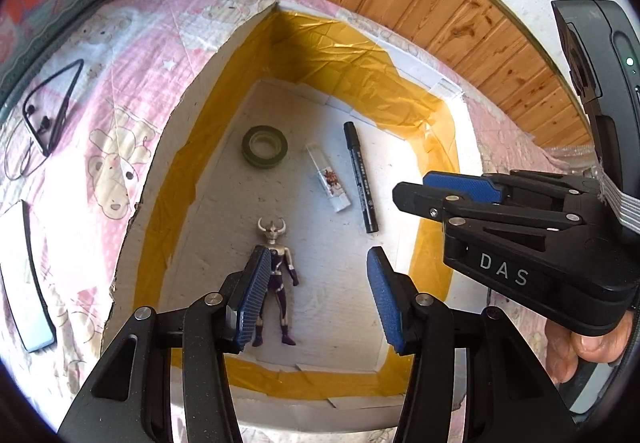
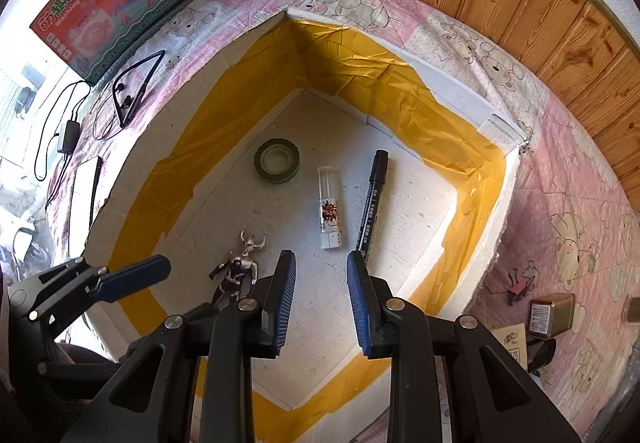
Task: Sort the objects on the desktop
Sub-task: 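Lift both open tools out of the box toward the item pile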
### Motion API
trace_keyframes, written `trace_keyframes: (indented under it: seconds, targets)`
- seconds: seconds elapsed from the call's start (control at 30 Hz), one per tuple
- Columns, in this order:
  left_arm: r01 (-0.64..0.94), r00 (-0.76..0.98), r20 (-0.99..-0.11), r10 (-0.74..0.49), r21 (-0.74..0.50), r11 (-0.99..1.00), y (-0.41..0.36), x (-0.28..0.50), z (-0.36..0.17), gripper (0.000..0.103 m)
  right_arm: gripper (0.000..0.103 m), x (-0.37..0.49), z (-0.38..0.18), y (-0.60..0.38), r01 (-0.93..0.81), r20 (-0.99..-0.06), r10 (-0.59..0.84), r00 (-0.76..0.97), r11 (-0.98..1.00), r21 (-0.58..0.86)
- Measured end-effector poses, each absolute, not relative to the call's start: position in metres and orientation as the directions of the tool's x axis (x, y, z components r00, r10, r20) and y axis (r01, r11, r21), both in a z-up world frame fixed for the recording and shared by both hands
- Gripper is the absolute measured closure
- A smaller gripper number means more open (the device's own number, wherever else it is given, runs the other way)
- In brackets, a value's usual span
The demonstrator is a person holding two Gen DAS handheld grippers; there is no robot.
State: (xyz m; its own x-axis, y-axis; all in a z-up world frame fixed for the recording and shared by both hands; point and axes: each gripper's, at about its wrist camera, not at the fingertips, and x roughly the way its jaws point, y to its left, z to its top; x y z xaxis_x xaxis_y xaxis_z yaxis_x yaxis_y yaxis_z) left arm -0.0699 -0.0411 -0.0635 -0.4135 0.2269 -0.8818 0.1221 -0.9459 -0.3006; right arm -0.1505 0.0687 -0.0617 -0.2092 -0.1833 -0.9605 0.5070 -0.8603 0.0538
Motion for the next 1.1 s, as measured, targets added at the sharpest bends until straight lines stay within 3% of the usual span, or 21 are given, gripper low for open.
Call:
trace_keyframes:
  seconds: [1.1]
  targets:
    - [0.076, -0.629, -0.762, 0.155, -0.259, -0.963, -0.022, -0.023, -0.021, 0.05, 0.071, -0.064, -0.018, 0.102, 0.608, -0.908, -0.181, -0.378, -0.788, -0.096]
